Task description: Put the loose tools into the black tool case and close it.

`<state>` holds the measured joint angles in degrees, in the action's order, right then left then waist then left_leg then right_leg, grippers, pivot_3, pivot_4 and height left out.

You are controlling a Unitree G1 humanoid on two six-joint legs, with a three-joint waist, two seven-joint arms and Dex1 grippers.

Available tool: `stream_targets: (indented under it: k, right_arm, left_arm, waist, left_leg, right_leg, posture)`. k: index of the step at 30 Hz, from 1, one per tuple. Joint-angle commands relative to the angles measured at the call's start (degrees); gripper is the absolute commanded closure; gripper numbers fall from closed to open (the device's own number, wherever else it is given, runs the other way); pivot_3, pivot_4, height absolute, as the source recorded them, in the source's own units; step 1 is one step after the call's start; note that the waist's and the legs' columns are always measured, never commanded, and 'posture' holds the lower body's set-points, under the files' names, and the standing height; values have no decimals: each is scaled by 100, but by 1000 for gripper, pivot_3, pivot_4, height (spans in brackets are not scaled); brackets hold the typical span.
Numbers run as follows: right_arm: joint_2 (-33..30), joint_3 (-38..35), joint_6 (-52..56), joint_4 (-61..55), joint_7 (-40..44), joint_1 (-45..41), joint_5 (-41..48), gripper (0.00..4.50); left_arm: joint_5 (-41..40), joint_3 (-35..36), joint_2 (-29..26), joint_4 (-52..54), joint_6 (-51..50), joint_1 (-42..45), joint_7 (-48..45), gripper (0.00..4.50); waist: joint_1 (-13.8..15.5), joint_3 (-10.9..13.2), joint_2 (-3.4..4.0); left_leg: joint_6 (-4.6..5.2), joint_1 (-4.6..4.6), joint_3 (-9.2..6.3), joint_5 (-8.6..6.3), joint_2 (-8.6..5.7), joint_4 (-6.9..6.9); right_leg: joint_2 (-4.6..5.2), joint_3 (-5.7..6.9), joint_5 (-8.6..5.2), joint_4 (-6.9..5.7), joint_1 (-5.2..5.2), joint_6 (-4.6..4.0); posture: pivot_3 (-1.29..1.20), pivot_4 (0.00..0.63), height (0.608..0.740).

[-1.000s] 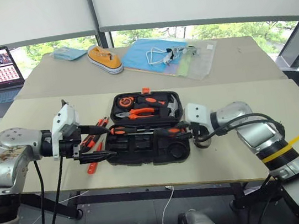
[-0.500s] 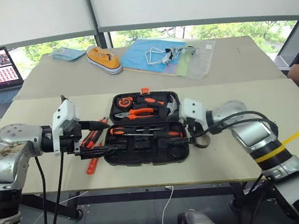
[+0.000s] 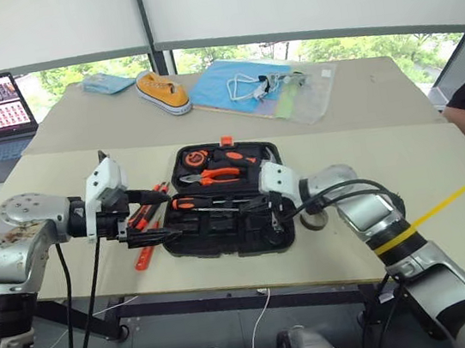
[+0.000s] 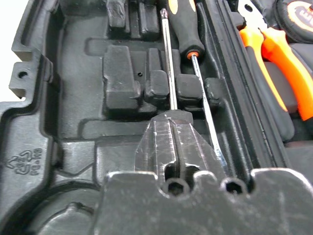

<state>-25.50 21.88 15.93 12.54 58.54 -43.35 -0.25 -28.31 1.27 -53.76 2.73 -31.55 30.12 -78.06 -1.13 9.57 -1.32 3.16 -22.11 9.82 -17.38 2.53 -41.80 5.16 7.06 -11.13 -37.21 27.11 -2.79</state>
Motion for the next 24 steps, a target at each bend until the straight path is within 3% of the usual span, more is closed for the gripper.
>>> stream_targets:
  k: [1,7,13,20,24]
  right_arm:
    - [-16,351,-189,285,-78,32,-503,4469]
    - [88,42,77,-33,-98,84,-234,4469]
    - [204,-1021,1403,-1385,22,187,1194,4469]
    - [-463,-2062,3061,-3229,224,737,2922,2344]
    - [-850,-2396,3362,-3752,227,1067,3453,1075]
  left_arm:
    - [11,80,0,37,102,91,47,0]
    - [-43,240,-31,164,64,-211,239,0]
    - [-242,1031,-74,516,-282,-1047,932,0]
    - [-135,2921,202,1081,-753,-3172,2071,0]
    - [98,3515,376,1105,-661,-4148,2404,0]
  waist:
    - [-15,-1,0]
    - [-16,-4,-1]
    - [-16,-3,-1]
    - [20,-3,-1]
    - [42,-2,-1]
  left_leg:
    - [-2,5,0,1,0,0]
    - [-13,38,3,7,1,1]
    - [-19,18,1,11,9,0]
    - [-28,9,-14,5,20,20]
    - [-29,13,-18,1,20,33]
  right_leg:
    - [0,-1,0,-2,-4,0]
    - [7,-15,-4,-28,-18,-4]
    - [17,-15,-11,-43,5,-21]
    - [16,-7,-12,-24,12,-38]
    - [22,-3,-17,-1,4,-33]
  posture:
    - [0,150,718]
    - [0,150,718]
    - [0,150,718]
    - [0,150,718]
    - [0,150,718]
